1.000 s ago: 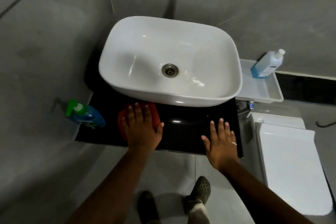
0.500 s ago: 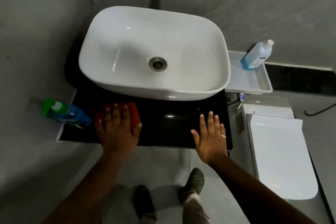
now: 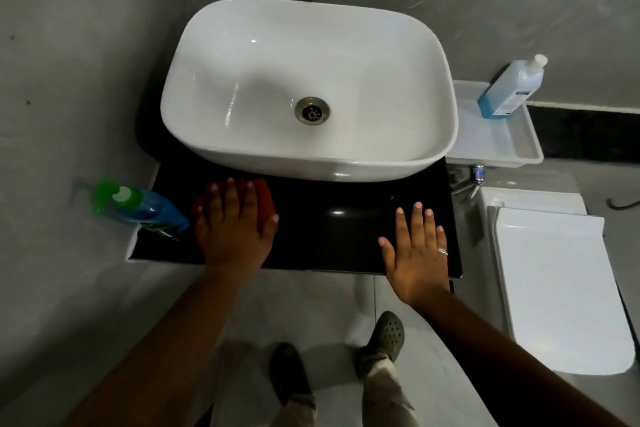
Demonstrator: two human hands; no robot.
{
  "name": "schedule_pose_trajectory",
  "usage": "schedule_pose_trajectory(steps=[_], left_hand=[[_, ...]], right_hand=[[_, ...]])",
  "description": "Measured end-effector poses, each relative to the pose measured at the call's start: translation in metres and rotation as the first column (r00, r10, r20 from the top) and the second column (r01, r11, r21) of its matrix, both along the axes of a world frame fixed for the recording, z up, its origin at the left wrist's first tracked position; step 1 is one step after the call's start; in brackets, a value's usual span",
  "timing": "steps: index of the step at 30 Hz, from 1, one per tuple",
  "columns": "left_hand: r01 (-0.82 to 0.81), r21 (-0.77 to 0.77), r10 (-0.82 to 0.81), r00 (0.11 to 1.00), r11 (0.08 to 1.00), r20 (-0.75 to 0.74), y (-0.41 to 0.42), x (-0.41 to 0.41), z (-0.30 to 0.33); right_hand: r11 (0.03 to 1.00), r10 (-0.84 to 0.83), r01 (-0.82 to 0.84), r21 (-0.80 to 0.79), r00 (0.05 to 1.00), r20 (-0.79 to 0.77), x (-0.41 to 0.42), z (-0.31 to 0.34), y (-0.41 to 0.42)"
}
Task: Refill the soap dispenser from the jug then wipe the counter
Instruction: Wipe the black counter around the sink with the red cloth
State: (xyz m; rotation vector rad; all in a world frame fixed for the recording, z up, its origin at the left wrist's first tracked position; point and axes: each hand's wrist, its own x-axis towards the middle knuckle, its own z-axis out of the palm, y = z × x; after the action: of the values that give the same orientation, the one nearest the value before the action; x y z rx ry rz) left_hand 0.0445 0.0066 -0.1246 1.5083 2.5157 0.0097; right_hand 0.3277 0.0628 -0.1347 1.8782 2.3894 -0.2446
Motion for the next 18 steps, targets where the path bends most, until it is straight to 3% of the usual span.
schedule_pose_trajectory(steps=[4, 7, 10, 13, 18], left_hand=[[-0.214, -0.012, 0.214, 0.972, 0.977, 0.099, 0.043, 0.045, 0.001], [-0.212, 0.005, 0.21, 0.973, 0.977, 0.097, 0.048, 0.064, 0.0], [0.028, 0.102, -0.037, 0.995, 0.994, 0.094, 0.034, 0.097, 0.002], [0.361, 0.093, -0.368, 0.927, 0.928, 0.073, 0.014, 0.132, -0.001], [0.451, 0.061, -0.455, 0.884, 0.891, 0.108, 0.01, 0.126, 0.006]], right_hand=[[1.0, -0.003, 0.004, -0.021, 1.0, 0.01, 0.0, -0.001, 0.001], [1.0, -0.004, 0.004, -0.017, 1.0, 0.01, 0.001, -0.001, 0.001], [1.0, -0.008, 0.008, 0.002, 1.0, -0.004, 0.001, -0.001, 0.001], [1.0, 0.0, 0.0, -0.017, 1.0, 0.002, 0.001, -0.003, 0.002], [0.997, 0.002, -0.005, -0.083, 1.0, -0.03, 0.004, 0.003, 0.007]])
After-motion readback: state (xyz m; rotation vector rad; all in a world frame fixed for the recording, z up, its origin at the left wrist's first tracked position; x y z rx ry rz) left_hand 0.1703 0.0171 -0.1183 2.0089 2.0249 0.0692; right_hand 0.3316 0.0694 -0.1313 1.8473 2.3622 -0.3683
